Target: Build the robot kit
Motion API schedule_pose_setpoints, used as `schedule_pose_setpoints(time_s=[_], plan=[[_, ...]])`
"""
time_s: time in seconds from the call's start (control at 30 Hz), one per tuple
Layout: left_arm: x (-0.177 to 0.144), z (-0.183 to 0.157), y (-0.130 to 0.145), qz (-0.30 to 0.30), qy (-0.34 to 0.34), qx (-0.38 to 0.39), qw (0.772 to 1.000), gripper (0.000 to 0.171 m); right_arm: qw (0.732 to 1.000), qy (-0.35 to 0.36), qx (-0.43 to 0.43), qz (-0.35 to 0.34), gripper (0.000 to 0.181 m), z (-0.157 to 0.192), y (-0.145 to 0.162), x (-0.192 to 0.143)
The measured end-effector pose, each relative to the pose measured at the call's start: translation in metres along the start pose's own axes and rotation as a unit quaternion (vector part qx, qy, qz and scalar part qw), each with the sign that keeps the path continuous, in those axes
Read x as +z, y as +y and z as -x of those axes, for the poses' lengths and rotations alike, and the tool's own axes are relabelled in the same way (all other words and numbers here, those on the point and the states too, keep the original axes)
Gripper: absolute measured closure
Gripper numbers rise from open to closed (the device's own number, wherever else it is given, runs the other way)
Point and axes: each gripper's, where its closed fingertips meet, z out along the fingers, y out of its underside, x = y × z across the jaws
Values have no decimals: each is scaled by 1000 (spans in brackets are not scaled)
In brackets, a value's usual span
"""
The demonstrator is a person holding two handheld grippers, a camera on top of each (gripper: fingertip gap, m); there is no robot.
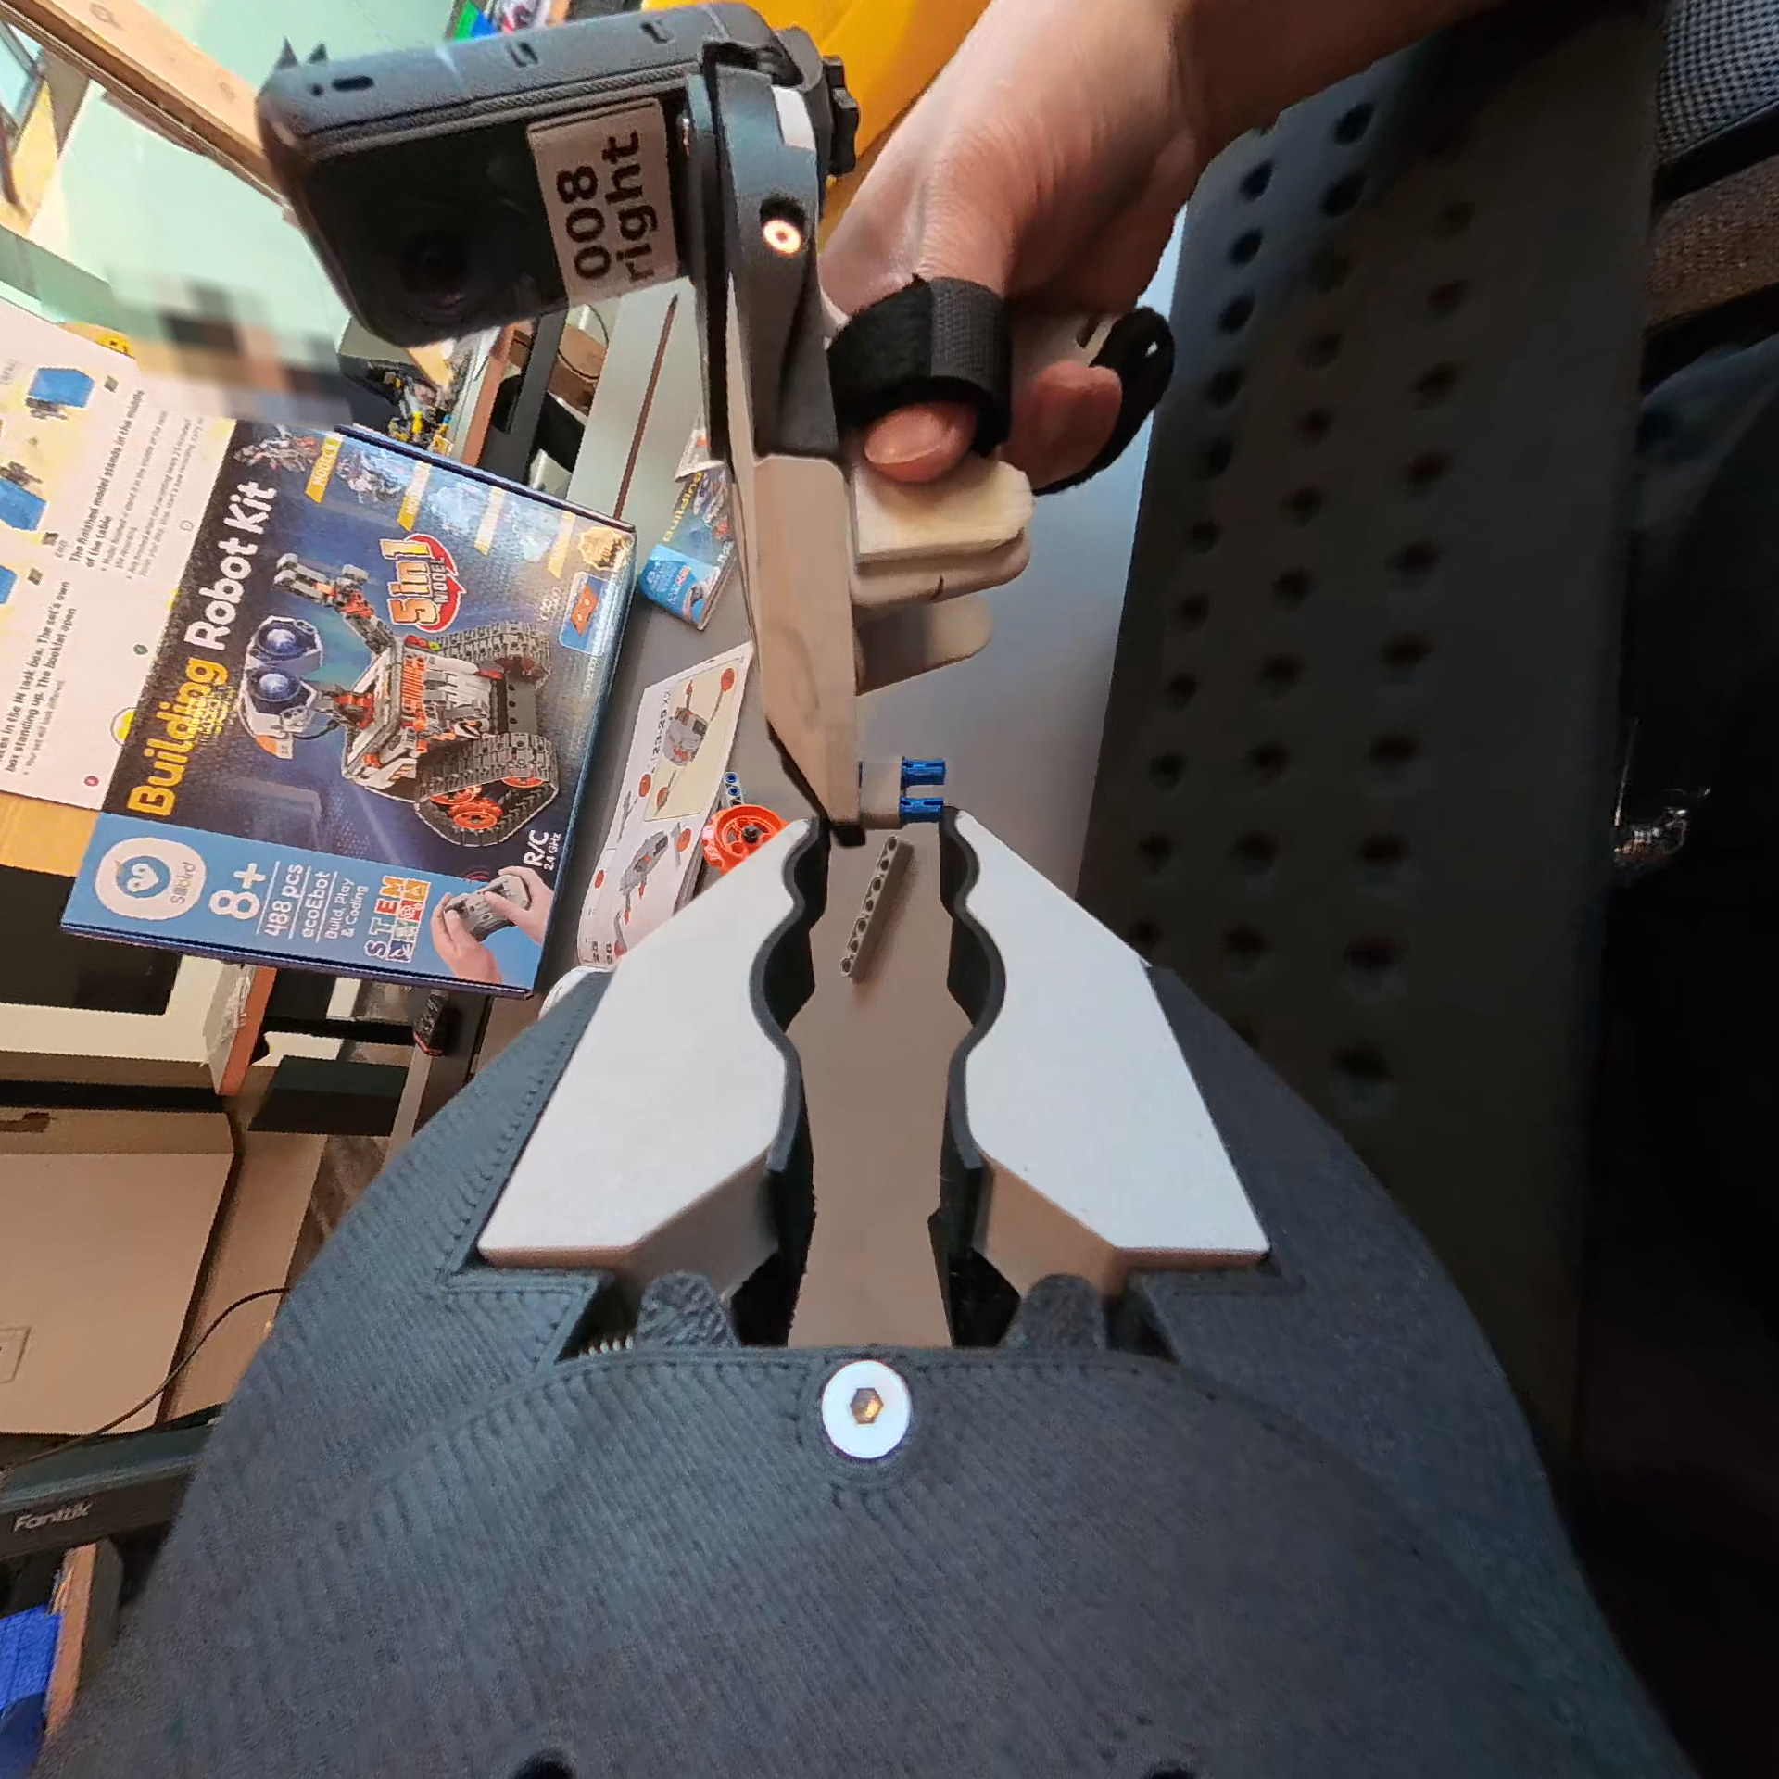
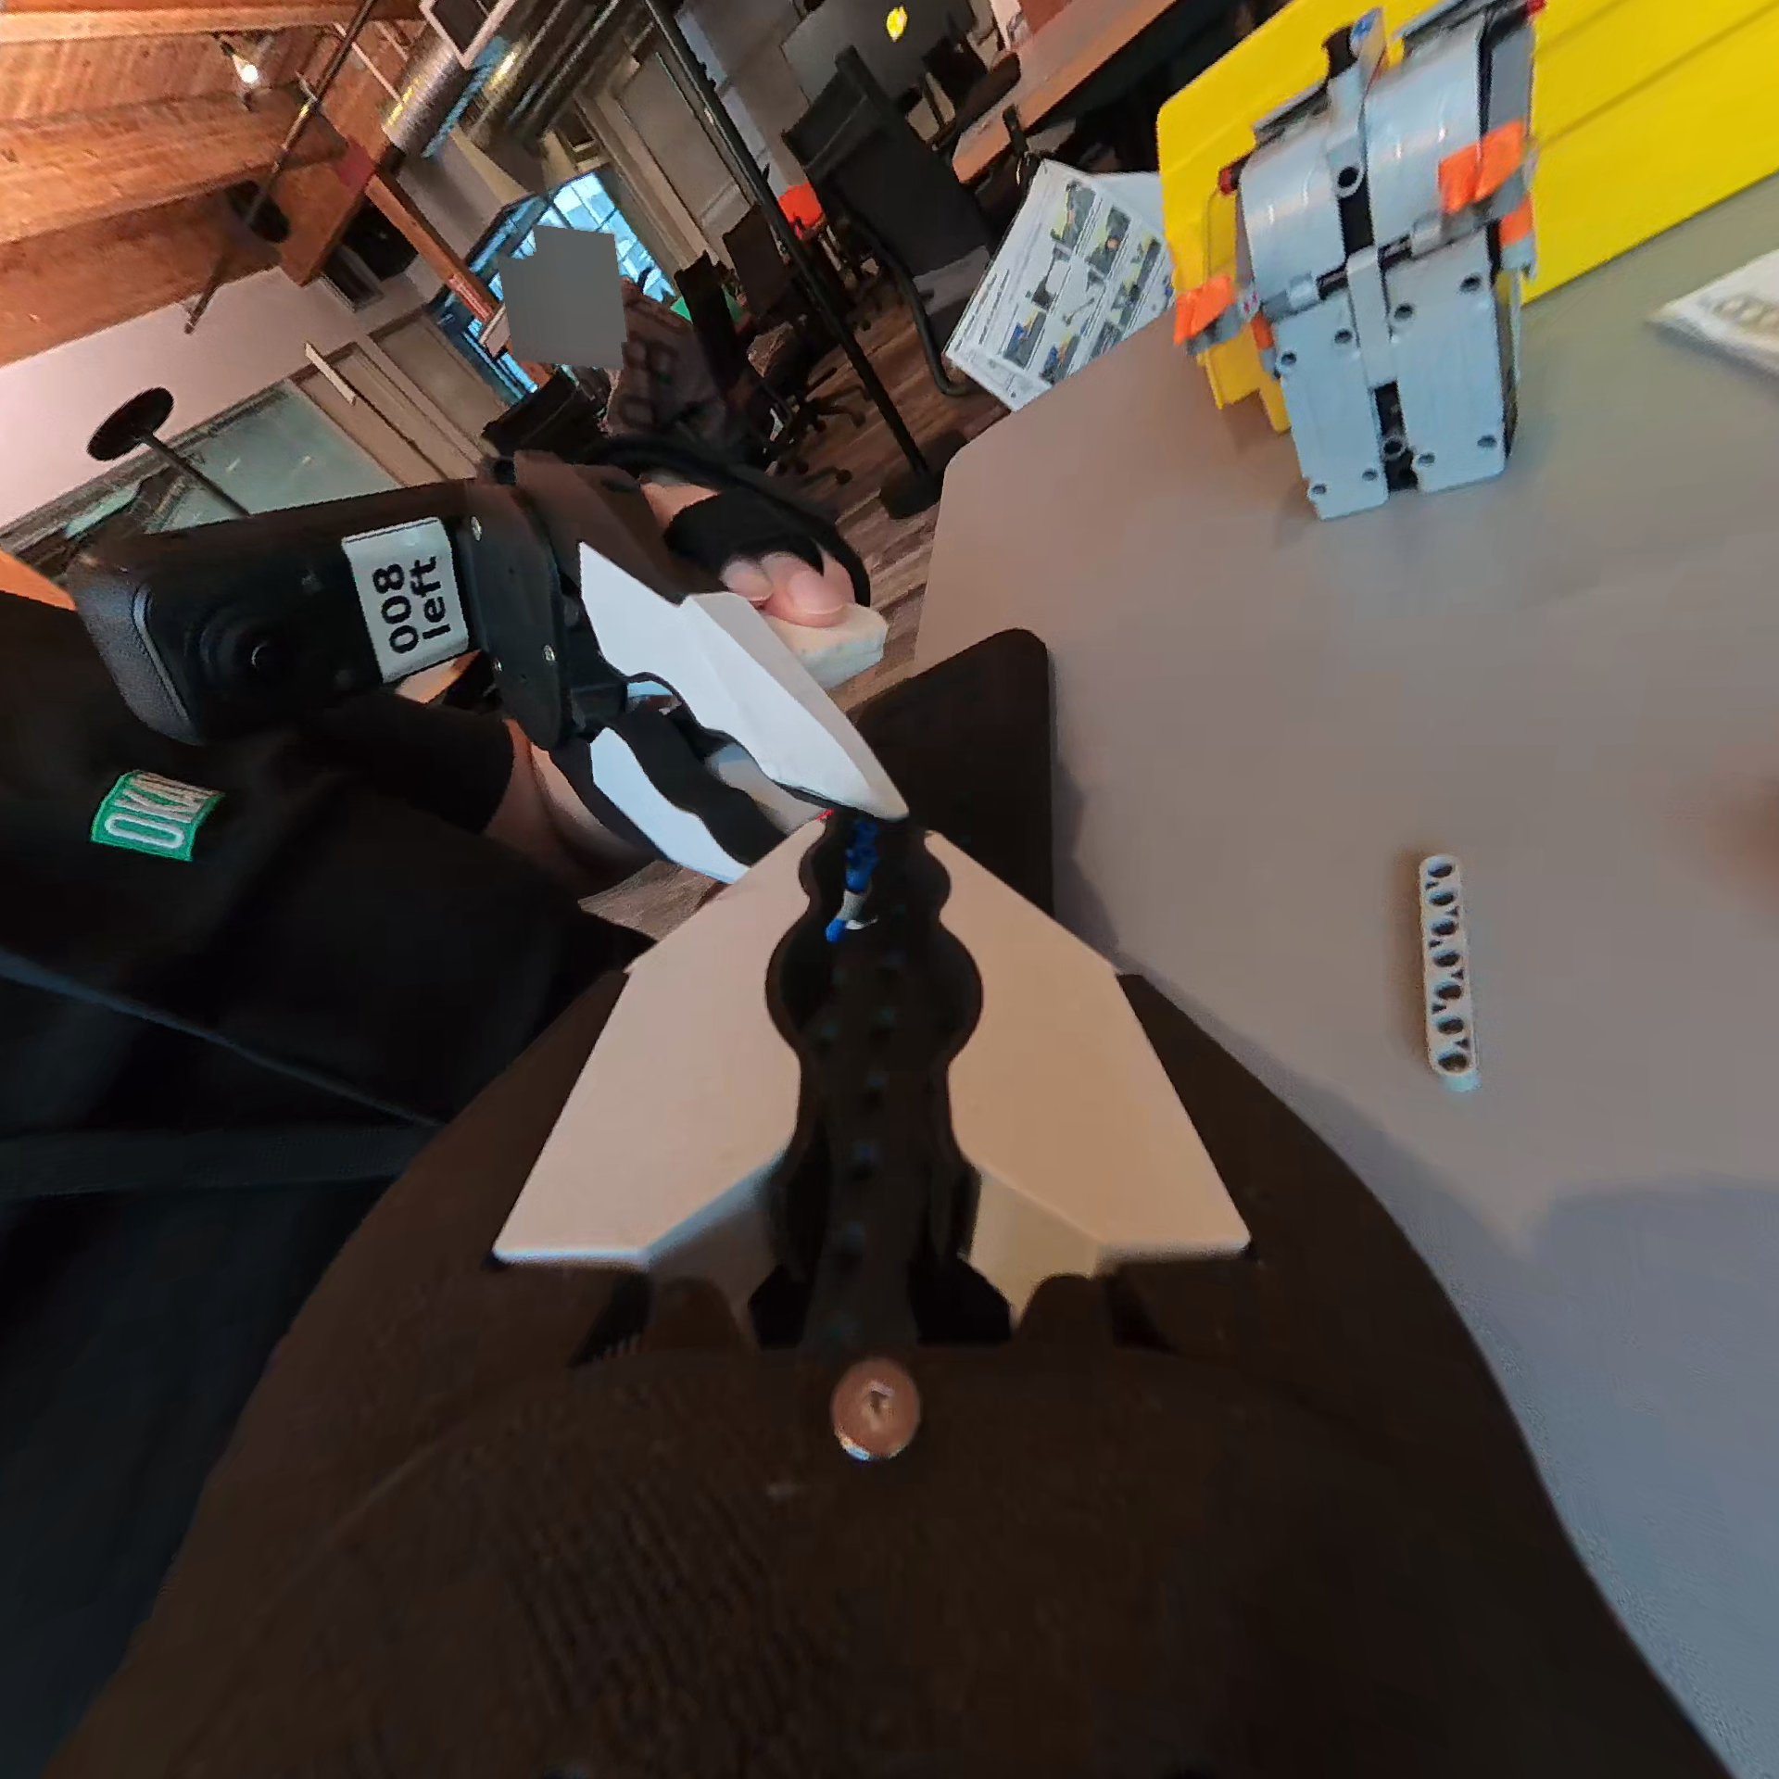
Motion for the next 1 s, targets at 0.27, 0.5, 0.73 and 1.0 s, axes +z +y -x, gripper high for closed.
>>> schedule_pose_setpoints(time_s=[0.27,0.5,0.73,1.0], plan=[[7,15,8,-14,-7,-108,994,142,999,-3,-4,44,179,-9,-14,-2],[-8,53,22,-99,31,-419,902,137,996,8,-89,-26,179,-12,-88,-2],[-26,96,14,-195,38,-538,819,150,988,-91,-70,-100,179,4,-136,11],[-25,104,20,-266,66,-592,757,160,988,-109,-41,-99,179,-13,-116,20]])
